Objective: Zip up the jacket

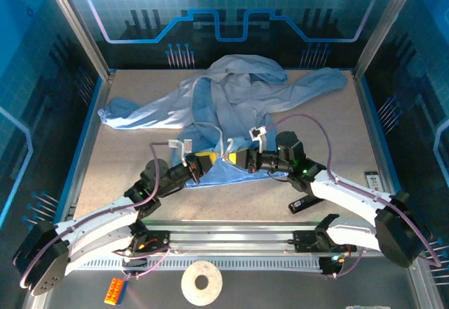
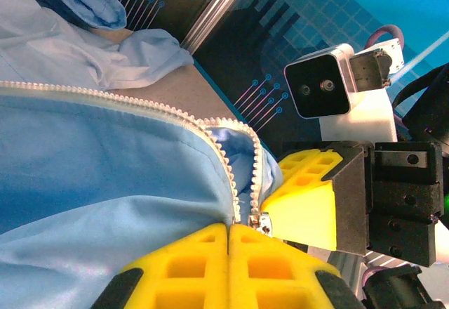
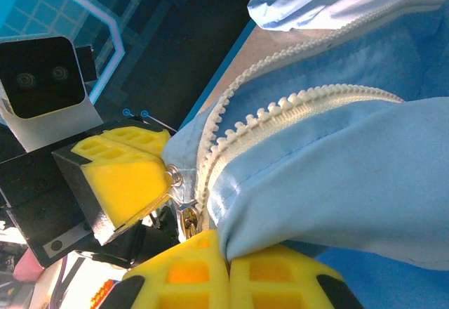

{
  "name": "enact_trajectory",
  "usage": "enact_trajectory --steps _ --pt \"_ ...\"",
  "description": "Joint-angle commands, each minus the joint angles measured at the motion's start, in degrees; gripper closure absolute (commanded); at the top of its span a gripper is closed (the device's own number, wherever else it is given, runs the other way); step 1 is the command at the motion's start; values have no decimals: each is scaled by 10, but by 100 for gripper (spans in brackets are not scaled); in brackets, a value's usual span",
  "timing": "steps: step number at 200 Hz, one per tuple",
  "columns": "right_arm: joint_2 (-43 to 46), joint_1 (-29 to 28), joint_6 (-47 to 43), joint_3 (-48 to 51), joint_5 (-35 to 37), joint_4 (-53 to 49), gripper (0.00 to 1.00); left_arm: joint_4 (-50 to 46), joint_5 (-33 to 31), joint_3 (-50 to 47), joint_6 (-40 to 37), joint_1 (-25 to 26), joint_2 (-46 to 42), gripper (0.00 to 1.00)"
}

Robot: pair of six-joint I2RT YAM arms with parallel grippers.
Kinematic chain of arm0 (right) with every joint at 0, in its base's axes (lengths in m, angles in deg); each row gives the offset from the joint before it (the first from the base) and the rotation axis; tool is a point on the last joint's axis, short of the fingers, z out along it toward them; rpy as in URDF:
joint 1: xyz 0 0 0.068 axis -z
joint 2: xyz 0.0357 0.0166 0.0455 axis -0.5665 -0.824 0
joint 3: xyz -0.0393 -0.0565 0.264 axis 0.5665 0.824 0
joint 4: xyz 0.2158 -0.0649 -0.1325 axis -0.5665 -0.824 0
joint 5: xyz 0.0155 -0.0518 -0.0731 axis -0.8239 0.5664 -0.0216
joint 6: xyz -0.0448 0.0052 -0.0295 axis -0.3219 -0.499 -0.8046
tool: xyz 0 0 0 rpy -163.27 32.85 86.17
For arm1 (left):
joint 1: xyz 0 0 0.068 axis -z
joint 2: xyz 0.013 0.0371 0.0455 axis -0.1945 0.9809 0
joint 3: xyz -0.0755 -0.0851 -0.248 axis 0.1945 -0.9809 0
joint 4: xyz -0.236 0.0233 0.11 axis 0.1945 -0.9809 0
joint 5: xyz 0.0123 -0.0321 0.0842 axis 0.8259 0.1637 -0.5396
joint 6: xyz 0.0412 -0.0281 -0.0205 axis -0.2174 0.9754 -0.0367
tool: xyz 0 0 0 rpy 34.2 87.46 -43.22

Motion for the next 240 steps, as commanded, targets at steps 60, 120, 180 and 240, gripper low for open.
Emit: enact_trajectory --steps 60,120,180,240 --pt "-5 -8 0 5 7 29 100 18 -27 16 -18 5 -17 100" --pt "-14 -8 3 2 1 35 100 15 -23 23 -15 5 -14 100" --pt "-15 -10 4 2 1 40 100 15 -22 22 -12 6 -12 100" --pt "-19 -12 6 4 2 39 100 18 -16 24 -9 6 -6 100"
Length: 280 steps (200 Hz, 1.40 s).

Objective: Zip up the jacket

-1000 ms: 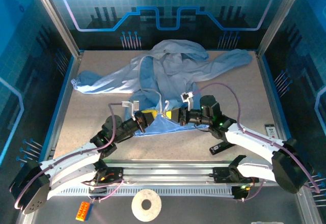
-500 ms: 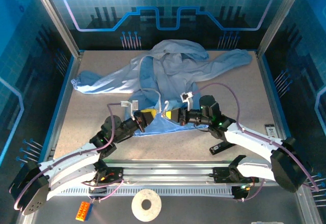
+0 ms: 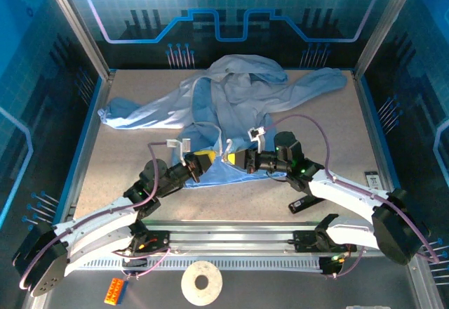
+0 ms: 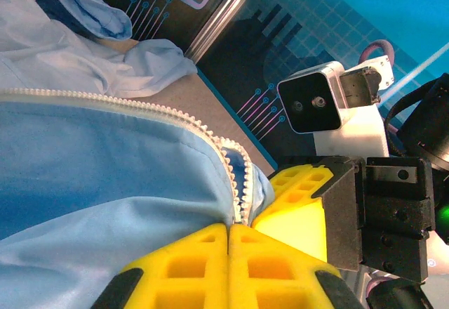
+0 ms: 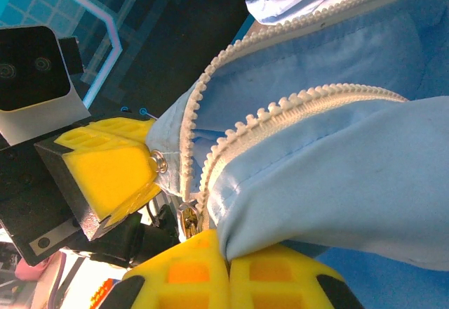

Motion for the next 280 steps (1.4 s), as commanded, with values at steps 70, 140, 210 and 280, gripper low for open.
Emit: enact_trajectory --steps 70,140,210,280 --pt "-14 -8 4 -3 1 33 100 18 1 23 -6 7 4 100" --pt "-13 -8 8 -5 -1 41 100 22 -7 15 -8 8 4 100" --pt "-12 -9 11 0 -1 43 100 39 -43 6 -6 9 -13 100" --pt "-15 -12 12 -8 -1 46 100 49 -30 11 1 8 12 100"
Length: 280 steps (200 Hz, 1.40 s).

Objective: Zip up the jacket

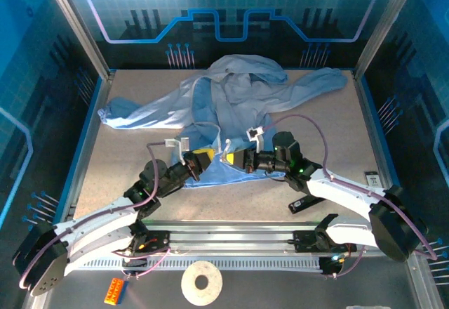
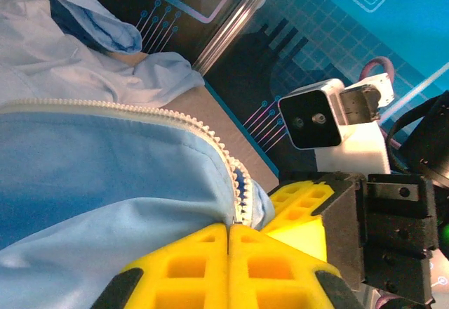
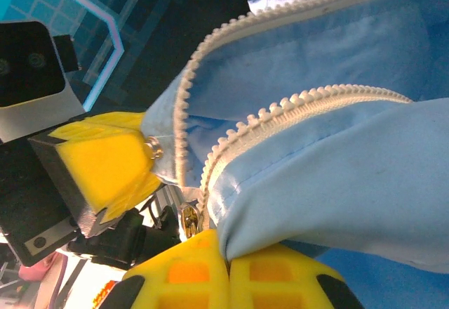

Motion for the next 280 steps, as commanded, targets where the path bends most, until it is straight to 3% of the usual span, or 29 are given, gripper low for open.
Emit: enact_trajectory --steps 1,280 --pt "-1 -8 5 -8 0 26 100 39 -2 11 -1 4 8 100" --pt "2 -8 25 1 18 46 100 32 -4 -6 4 5 0 100"
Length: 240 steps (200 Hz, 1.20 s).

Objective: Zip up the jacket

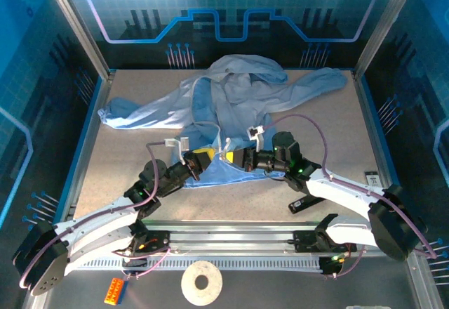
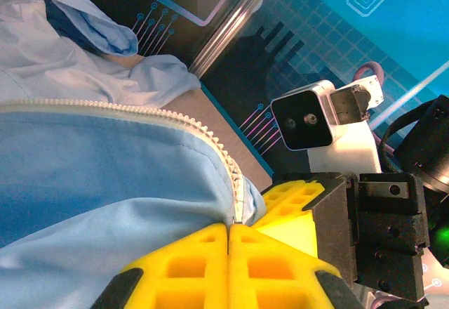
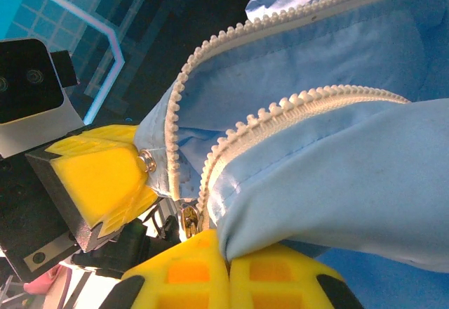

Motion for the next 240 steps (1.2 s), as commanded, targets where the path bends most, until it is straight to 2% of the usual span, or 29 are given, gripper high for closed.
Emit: enact_trajectory --steps 1,240 --pt "7 -6 3 1 5 30 100 23 -7 -6 0 4 1 100" --pt "2 -9 3 -6 9 34 100 11 -13 0 6 4 12 100"
